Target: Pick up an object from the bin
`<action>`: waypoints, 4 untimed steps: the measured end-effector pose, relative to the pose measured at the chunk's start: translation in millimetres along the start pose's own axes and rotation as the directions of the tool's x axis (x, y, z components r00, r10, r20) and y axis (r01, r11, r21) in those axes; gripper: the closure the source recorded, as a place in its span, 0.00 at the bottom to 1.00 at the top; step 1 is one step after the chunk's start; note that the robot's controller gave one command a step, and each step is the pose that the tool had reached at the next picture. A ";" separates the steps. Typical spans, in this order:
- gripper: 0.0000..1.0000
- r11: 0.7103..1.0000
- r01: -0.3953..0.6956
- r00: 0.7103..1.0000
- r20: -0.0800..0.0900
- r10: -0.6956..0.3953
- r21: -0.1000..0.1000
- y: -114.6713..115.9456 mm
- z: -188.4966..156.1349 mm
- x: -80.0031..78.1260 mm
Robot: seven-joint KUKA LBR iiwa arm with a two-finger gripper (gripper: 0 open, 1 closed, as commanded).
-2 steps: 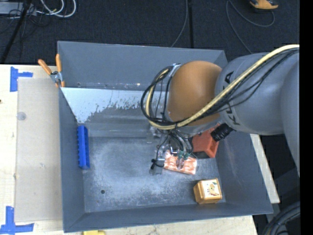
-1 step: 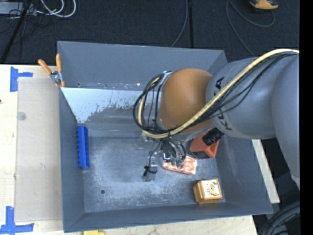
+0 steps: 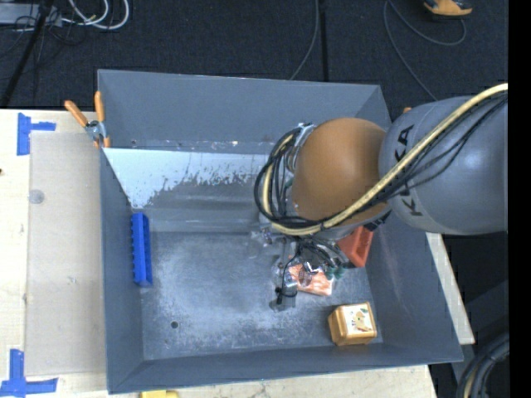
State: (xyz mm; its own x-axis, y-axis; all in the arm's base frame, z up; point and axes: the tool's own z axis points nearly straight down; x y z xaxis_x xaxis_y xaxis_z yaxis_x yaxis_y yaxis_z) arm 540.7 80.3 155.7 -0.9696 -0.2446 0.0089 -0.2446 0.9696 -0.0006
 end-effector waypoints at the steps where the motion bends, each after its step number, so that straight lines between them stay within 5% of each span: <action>1: 0.00 0.994 0.109 0.994 0.005 -0.109 -0.005 -46.8 7.2 11.2; 2: 0.00 0.999 0.032 0.999 -0.002 -0.032 -0.003 -70.1 -16.7 25.5; 3: 0.00 0.985 -0.172 0.985 0.004 0.172 -0.005 -66.5 -20.9 -5.6; 4: 0.00 1.000 0.031 1.000 0.002 -0.031 -0.003 -66.0 8.3 2.1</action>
Offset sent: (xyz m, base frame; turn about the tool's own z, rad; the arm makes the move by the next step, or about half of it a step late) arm -0.0157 -0.0703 0.0569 0.1755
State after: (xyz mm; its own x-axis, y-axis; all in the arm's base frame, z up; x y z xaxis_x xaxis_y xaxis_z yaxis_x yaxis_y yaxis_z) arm 554.7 15.8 147.4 -0.9615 -0.2748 0.0067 -0.2747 0.9615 0.0032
